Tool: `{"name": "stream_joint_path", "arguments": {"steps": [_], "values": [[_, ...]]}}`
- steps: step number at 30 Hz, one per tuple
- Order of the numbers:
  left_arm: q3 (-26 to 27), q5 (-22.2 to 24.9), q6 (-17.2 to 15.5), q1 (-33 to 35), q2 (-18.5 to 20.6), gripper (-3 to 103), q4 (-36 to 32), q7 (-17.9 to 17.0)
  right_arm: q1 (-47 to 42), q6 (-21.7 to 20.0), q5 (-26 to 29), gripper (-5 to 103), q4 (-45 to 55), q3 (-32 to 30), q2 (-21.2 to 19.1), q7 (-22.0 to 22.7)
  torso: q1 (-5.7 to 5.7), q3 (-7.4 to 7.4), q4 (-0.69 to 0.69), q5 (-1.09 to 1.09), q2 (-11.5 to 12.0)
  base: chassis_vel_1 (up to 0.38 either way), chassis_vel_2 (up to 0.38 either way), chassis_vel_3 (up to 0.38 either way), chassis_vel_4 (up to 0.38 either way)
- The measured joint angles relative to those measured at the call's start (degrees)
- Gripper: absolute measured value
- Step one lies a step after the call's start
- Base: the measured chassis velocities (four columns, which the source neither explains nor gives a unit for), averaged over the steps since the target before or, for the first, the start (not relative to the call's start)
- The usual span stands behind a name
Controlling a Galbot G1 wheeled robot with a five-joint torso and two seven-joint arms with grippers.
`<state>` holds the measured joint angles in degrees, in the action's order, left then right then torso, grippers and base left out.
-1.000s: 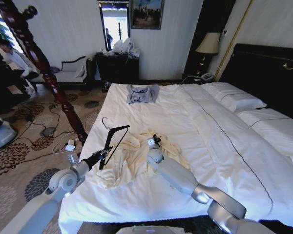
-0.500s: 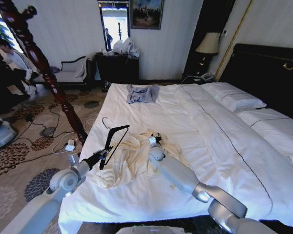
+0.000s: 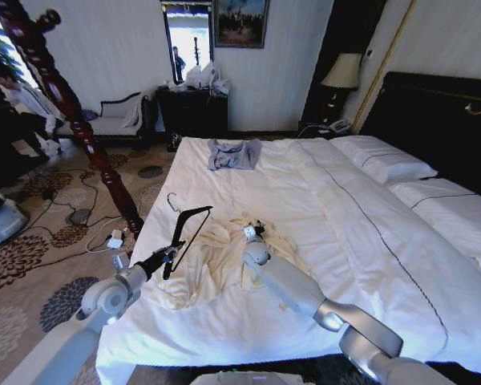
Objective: Pick up the clothes from the bed and hang them on the clothes hanger.
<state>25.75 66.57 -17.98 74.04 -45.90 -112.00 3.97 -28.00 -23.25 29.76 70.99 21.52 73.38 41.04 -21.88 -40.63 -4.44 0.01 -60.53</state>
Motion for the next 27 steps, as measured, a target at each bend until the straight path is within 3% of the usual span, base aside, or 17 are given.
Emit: {"name": "stream_joint_path", "arguments": {"steps": [2,4,8,18,27], "values": [[-0.11,0.00,0.00,-0.04,-0.16,18,0.02,0.00,0.00,0.20,0.00,19,-0.01,0.10,-0.16,-0.39,0.00,0.00,0.00,0.00,0.00,0.000,0.000,0.000,0.000],[-0.58,-0.12,0.02,-0.44,-0.44,18,0.13,-0.01,0.04,0.75,0.19,3,-0.16,0.21,-0.94,-2.13,0.00,0.00,-0.01,0.00,0.00,0.000,0.000,0.000,0.000],[-0.74,-0.13,0.06,-1.08,-0.75,18,0.47,-0.02,0.04,0.93,0.25,1,-0.37,-0.35,-1.64,-3.64,0.00,0.00,-0.01,0.00,0.00,0.000,0.000,0.000,0.000],[-0.77,-0.13,0.14,-0.61,-0.93,18,0.55,-0.10,0.43,1.42,-0.22,0,0.95,-1.94,-4.62,-4.79,0.00,0.00,0.00,0.00,0.00,0.000,0.000,0.000,0.000],[-2.04,3.15,0.16,-0.96,-1.31,18,-2.23,0.03,1.09,4.44,2.53,0,9.96,-6.30,-11.91,-7.13,0.00,0.00,-0.01,0.01,0.00,0.000,0.000,0.000,0.000]]}}
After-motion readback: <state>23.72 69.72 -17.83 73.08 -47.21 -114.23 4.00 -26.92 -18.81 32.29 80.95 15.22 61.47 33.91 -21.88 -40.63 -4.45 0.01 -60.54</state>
